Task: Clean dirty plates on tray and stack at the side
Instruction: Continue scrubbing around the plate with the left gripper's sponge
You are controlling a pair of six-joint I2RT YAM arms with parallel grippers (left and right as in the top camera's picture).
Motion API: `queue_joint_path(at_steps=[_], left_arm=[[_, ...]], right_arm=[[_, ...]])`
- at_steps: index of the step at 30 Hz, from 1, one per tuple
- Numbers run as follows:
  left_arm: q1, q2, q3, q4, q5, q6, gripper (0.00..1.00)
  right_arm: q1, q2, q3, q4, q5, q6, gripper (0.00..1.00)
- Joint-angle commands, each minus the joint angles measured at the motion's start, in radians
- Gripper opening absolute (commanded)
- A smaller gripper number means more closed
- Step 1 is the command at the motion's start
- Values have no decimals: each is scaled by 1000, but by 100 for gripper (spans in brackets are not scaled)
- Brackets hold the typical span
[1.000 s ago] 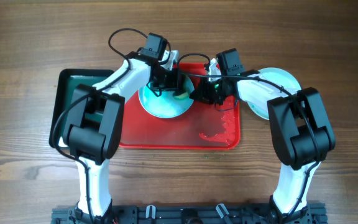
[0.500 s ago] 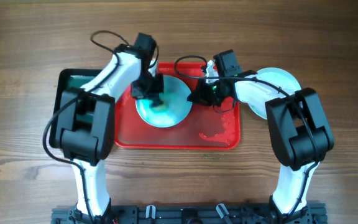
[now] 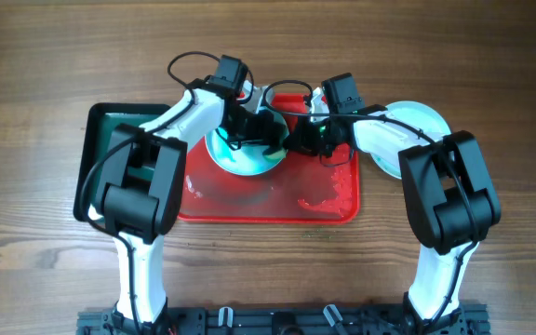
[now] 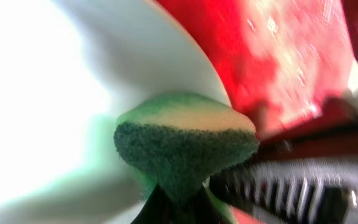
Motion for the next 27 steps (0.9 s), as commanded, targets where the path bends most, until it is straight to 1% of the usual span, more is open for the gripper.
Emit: queue_joint_path(at_steps=[1,4,7,9,10,11,12,13,15,16,19,20,22,24,25,27], left_arm=[[18,42,-10,5,-792,-289,4],[18,42,-10,-61,-998,-354,4],[17,42,-10,-164,-1010,-368,4],[15,42,-10,-254,-977,-375,4],[15,42,-10,-303,-927,-360,4],[15,42,-10,-354,-836,-294,4],[15,42,-10,-406,-713,-205,4],[15,42,-10,-440,-627,-142,4],[15,42,-10,-504,-418,19,4],[15,42,-10,-531,-303,119,4],[15,42,-10,-573,-2,361,4],[15,42,-9,-570,80,422,4],[15,42,-9,-532,126,435,4],[15,42,-9,-460,143,429,4],[15,42,-9,-421,143,401,4],[16,42,-9,-312,141,306,4]], right_arm=[[2,26,-17,-20,-1,-6,5],[2,26,-17,-19,-1,-6,4],[2,26,-17,-19,-1,-6,4],[2,26,-17,-19,-1,-7,4],[2,26,-17,-20,-1,-7,4],[2,26,-17,-19,-1,-6,4],[2,26,-17,-19,-1,-6,4],[2,26,-17,-18,-1,-6,4],[2,26,-17,-16,-1,-6,4],[2,26,-17,-16,-1,-6,4],[2,26,-17,-16,-1,-6,5],[2,26,-17,-16,-1,-6,4],[2,26,-17,-16,-1,-6,4],[2,26,-17,-16,-1,-6,4],[2,26,-17,-16,-1,-6,4],[2,26,-17,-16,-1,-6,4]])
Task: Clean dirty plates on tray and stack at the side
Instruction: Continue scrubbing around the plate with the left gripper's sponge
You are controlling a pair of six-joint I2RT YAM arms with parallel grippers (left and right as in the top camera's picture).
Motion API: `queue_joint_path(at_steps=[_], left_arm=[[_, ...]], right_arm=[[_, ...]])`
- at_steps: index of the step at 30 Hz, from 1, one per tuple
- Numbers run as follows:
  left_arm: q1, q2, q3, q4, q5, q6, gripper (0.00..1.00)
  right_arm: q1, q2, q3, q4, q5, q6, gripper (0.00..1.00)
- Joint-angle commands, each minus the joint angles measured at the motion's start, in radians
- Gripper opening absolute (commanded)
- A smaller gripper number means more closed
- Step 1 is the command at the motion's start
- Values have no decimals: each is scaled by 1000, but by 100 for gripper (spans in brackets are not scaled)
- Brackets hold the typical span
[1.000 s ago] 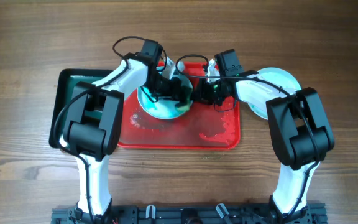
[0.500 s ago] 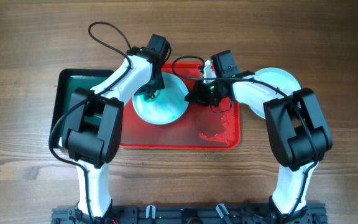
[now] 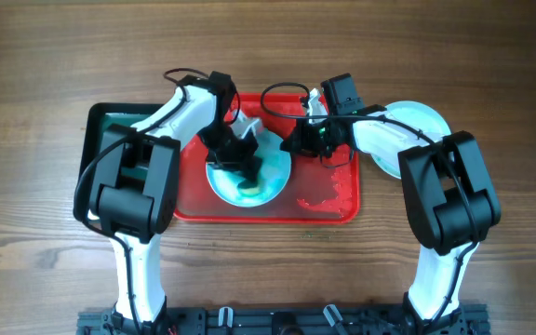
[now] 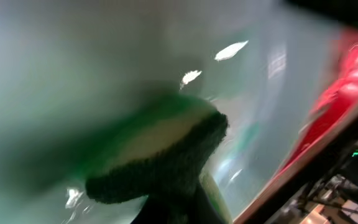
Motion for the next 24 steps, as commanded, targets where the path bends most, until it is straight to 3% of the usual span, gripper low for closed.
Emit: queue_joint_path(at_steps=[1,5,7,9,14,17,20,24], left_arm=[[-19,45,-14,186,99,-82,4],[-19,45,-14,372,-211,-397,4],[-19,45,-14,418,-451,-544,4],[-18,45,-14,430,-694,-623,4],[-16,44,-5,385,-1080,-715,4],[-16,43,38,309,-1147,-714,4],[-17,33,103,184,-1104,-713,4],[-13,26,198,-28,-838,-571,4]], right_arm=[[-1,26,-16,-5,27,53,4],[-1,26,-16,-5,27,53,4],[-1,26,-16,-6,27,53,4],[-1,26,-16,-6,28,53,4],[-1,26,-16,-7,28,52,4],[-1,26,-16,-7,28,53,5],[-1,26,-16,-7,27,53,4],[-1,26,-16,-7,28,53,4]])
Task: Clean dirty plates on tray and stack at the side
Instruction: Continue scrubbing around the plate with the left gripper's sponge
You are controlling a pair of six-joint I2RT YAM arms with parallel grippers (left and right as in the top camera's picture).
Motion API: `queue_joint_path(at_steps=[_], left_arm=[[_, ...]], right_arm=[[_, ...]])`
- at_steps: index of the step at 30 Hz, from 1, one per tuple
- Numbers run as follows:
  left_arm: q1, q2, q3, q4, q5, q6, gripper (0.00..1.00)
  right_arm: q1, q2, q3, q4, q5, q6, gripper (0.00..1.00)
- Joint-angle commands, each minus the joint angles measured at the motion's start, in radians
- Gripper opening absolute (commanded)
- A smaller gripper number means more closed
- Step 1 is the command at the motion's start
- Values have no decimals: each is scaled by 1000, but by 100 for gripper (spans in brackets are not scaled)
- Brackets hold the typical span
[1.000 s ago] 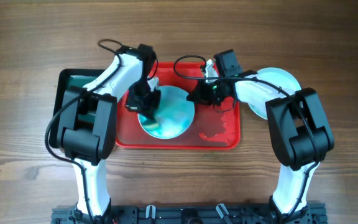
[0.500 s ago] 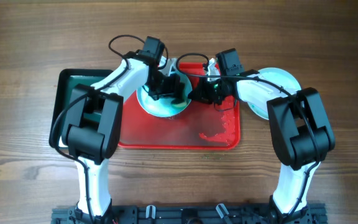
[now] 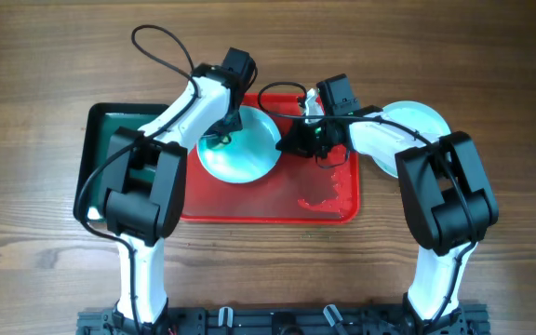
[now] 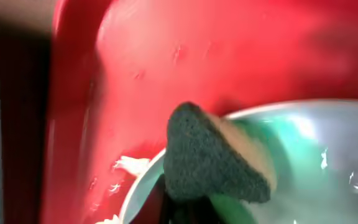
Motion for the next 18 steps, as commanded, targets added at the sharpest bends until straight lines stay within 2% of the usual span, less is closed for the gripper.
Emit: queue_joint_path(at_steps=[1,6,14,18], left_arm=[[48,30,91,-175,151,151,4],[79,30,175,-327,335,303,4],[174,-8,256,-340,341,308,4],[203,-10,256,-311,341,306,4]], right_arm=[[-16,26,-17,-23,30,-6,4],[-16,26,-17,-25,29,-6,4],[-15,26,-17,-24,30,-6,4],[-12,26,-17,-17,37,-4,11]])
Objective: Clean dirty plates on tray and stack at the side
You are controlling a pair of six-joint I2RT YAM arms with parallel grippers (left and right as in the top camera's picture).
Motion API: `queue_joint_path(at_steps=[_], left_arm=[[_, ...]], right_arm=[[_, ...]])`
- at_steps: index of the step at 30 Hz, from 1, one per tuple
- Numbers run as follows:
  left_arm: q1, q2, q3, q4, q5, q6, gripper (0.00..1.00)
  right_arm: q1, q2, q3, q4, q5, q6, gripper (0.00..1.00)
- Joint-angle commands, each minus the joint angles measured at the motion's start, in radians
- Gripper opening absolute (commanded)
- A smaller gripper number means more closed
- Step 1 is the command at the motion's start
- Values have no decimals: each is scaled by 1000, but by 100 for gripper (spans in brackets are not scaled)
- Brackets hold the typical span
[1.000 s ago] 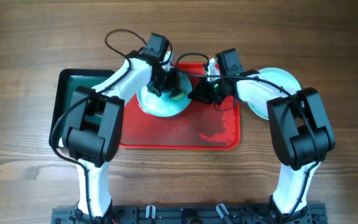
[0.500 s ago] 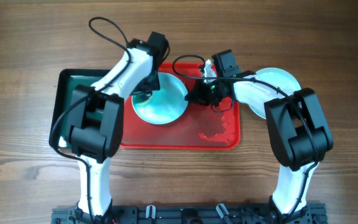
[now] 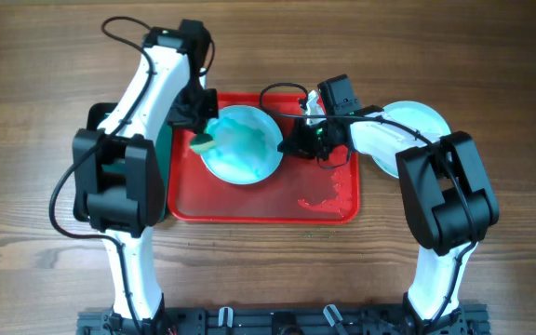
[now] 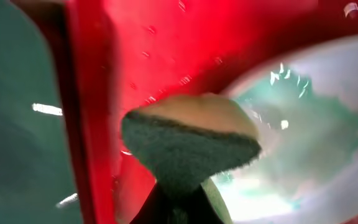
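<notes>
A pale turquoise plate lies on the red tray, smeared with green soap. My left gripper is shut on a green and yellow sponge at the plate's left rim. In the left wrist view the sponge hangs over the tray's floor, with the plate to its right and my gripper below it. My right gripper is shut on the plate's right rim.
A second pale plate rests on the table right of the tray, partly under the right arm. A dark green tray sits left of the red one, beneath my left arm. White residue spots the red tray's right front.
My left gripper with the sponge has moved left, from the plate's upper left part to its left rim. The left arm now reaches in from farther left. The plate and right gripper have hardly moved.
The sponge sat pressed on the plate's middle with the right gripper at the plate's right rim. Then the plate lay nearer the tray's front, the sponge still on it. Later the plate was back at the tray's rear and the sponge at its upper left, now its left rim.
</notes>
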Motion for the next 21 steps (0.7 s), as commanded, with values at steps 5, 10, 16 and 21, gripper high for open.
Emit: queue_joint_path(at_steps=[5,10,16,21], left_arm=[[39,-23,22,71,-7,13,4],[40,-23,22,96,-30,4,4],[40,-23,22,137,-41,-37,4],[40,-23,21,146,-40,-41,5]], right_arm=[[20,26,-16,20,69,2,20],[27,26,-16,23,73,9,24],[27,22,1,-20,47,4,4],[25,-98,13,-166,234,-34,4]])
